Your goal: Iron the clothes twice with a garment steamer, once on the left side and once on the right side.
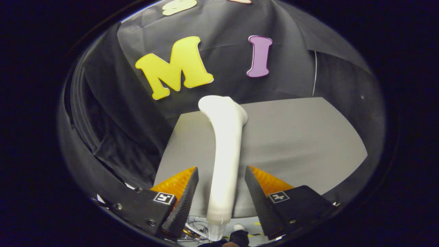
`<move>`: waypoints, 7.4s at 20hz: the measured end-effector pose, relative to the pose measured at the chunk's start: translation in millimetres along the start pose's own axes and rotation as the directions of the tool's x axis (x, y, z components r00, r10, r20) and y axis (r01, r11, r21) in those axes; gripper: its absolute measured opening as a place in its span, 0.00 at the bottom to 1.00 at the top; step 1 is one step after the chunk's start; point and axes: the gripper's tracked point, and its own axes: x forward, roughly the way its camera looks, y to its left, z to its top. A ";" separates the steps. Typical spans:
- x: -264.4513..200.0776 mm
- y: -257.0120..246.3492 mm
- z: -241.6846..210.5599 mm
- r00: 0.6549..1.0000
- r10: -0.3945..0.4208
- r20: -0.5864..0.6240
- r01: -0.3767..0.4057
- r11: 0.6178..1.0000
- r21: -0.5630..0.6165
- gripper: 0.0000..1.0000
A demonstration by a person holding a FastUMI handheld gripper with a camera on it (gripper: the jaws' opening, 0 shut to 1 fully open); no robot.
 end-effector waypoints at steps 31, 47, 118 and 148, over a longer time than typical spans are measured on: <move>-177.4 133.6 -34.7 0.924 -0.020 0.383 -0.008 0.997 0.072 0.33; -248.1 274.3 95.3 0.595 0.126 0.794 -0.041 0.991 -0.126 0.33; -27.5 203.0 -272.6 0.974 0.031 0.226 0.034 0.960 -0.277 0.33; -252.6 464.9 44.1 0.453 0.392 0.801 -0.065 0.910 -0.409 0.33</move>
